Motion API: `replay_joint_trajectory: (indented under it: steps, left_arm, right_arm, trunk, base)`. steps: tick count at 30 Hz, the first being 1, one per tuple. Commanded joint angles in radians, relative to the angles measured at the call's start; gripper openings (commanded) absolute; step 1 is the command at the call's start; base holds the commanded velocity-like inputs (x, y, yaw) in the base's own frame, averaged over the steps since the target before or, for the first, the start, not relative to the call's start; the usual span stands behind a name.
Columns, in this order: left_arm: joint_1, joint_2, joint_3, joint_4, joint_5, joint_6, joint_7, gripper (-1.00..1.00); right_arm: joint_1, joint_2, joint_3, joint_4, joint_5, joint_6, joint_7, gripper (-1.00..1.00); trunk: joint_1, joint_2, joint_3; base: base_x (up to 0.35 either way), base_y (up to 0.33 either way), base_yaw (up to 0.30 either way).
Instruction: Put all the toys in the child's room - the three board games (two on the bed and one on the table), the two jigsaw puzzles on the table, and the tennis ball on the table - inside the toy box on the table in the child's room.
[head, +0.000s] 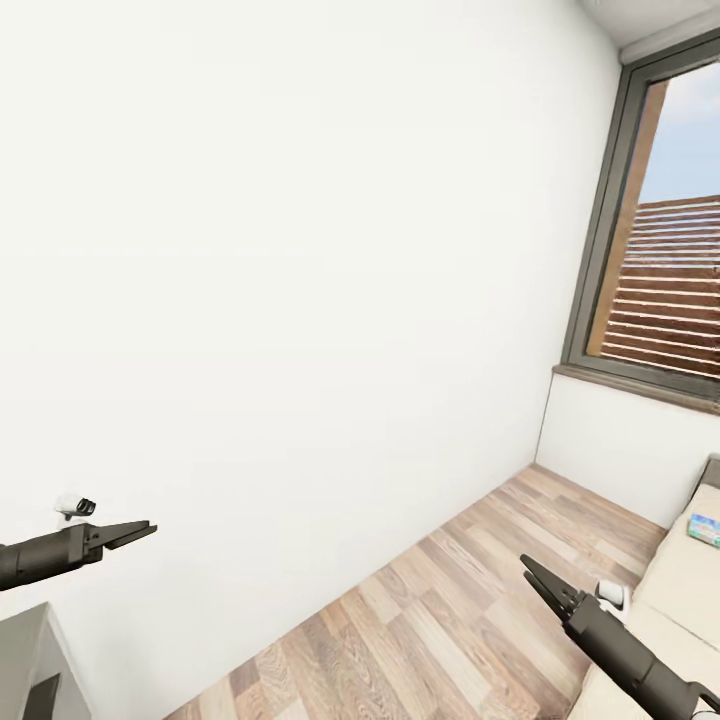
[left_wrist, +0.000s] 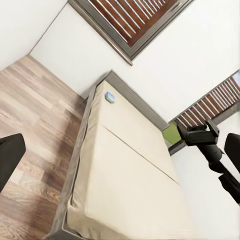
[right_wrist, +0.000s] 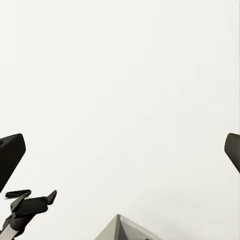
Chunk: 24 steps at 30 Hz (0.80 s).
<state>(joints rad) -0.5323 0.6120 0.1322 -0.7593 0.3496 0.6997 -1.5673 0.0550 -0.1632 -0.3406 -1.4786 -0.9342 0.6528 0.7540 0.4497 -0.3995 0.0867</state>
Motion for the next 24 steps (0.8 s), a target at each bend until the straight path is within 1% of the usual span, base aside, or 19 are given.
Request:
replay_joint_trajectory:
  steps: [1, 18, 24]
  left_arm:
    - [0.000, 0.000, 0.000, 0.000, 0.000, 0.011, -0.004, 1.00]
    - [0.000, -0.002, 0.000, 0.000, 0.000, 0.011, -0.004, 1.00]
    - [0.000, -0.002, 0.000, 0.000, 0.000, 0.011, -0.004, 1.00]
  right_arm:
    - [0.000, 0.000, -0.001, 0.000, -0.006, 0.007, -0.001, 1.00]
    - [0.000, -0.001, -0.003, 0.014, -0.006, 0.007, 0.001, 1.00]
    - [0.000, -0.001, -0.027, 0.023, -0.007, 0.007, 0.001, 1.00]
  trunk:
    - [0.000, -0.001, -0.001]
    - [0.000, -0.001, 0.001]
    - [0.000, -0.001, 0.003]
  base:
    - [0.000, 0.000, -0.263]
    - [0.000, 0.000, -0.278]
    - [0.000, 0.000, -0.281]
